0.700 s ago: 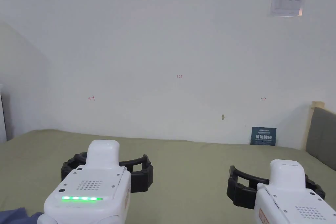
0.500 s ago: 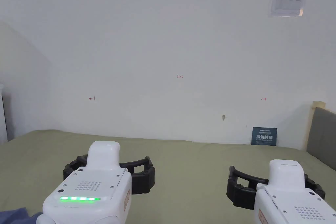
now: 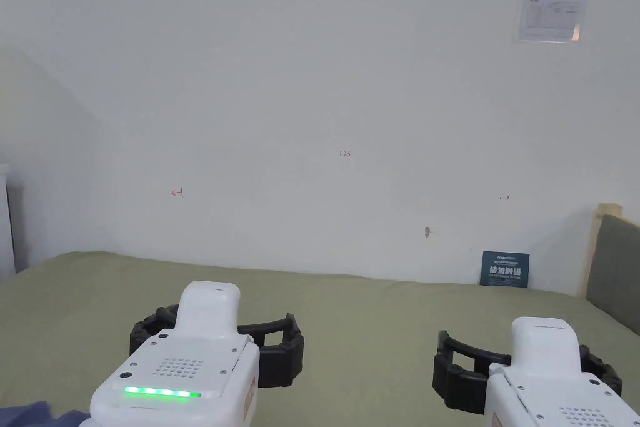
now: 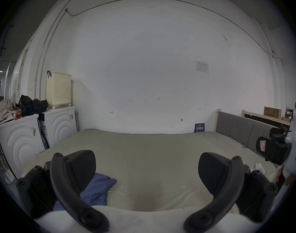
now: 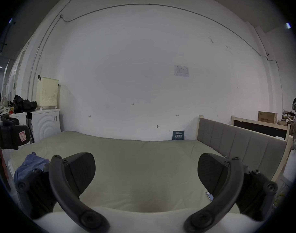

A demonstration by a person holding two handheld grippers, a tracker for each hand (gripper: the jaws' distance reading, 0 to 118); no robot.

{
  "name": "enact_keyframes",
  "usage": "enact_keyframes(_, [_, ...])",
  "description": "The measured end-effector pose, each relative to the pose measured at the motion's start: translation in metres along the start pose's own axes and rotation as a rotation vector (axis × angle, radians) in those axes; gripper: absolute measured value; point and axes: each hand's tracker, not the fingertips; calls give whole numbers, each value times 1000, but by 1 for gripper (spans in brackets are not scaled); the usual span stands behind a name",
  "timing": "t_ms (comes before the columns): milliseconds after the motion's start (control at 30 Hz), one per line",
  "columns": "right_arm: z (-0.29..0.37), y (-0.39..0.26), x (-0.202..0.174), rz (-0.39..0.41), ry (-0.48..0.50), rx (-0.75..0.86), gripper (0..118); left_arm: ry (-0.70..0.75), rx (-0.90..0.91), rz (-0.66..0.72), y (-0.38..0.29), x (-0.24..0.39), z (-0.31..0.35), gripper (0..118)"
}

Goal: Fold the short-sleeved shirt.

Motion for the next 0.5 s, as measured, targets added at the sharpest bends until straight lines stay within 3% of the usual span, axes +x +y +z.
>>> enact_keyframes(100, [1, -1, -3, 27, -5, 9, 118, 2, 6, 2, 0, 0, 0, 118])
enact_keyframes(500, [0, -7, 1, 11, -8, -5, 118, 38, 55, 10, -5, -4, 5, 118])
